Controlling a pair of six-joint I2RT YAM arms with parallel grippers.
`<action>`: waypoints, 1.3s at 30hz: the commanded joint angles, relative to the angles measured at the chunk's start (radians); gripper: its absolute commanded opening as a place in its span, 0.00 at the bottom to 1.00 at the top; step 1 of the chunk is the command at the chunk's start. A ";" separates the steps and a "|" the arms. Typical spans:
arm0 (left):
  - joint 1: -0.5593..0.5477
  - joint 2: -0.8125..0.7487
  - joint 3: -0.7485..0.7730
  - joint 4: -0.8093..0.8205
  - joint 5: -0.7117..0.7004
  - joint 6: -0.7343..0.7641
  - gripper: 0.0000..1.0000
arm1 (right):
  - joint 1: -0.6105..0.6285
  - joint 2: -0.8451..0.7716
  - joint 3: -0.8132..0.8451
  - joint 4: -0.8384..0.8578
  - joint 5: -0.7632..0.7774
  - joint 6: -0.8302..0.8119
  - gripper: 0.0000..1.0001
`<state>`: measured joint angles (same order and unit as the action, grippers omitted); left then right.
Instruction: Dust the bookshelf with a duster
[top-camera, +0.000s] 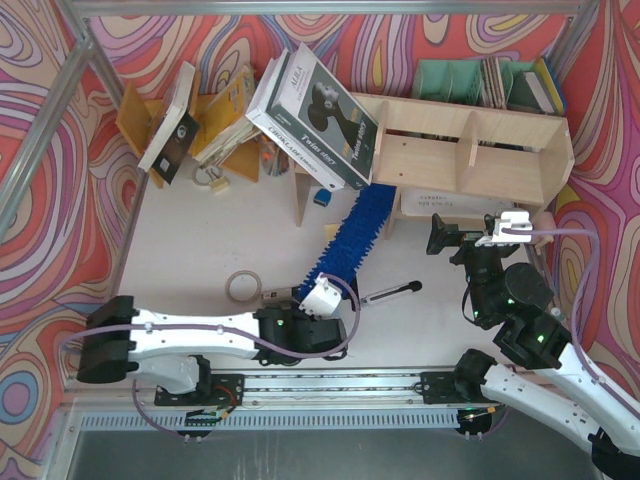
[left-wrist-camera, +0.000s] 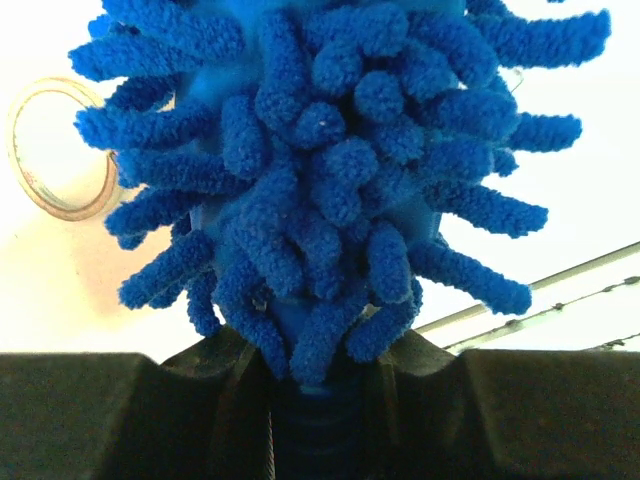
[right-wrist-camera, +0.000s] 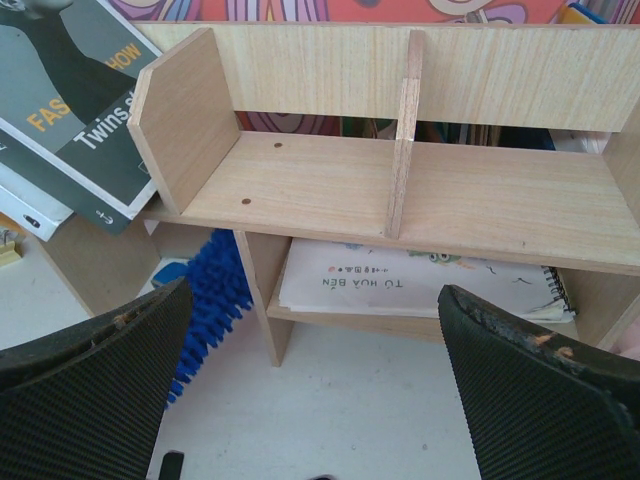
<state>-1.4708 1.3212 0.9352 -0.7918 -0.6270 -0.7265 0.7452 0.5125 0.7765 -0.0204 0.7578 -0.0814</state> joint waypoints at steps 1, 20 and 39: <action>-0.006 0.087 0.021 0.018 0.039 -0.007 0.00 | -0.001 -0.006 0.014 -0.003 0.005 0.008 0.99; 0.019 -0.010 0.047 -0.077 -0.137 -0.070 0.00 | 0.000 -0.002 0.014 0.000 0.005 0.008 0.99; 0.199 -0.260 -0.019 -0.240 -0.115 -0.062 0.00 | 0.000 0.017 0.018 0.002 0.007 0.003 0.99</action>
<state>-1.3132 1.1042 0.9466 -1.0229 -0.7380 -0.8196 0.7452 0.5224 0.7765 -0.0204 0.7582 -0.0814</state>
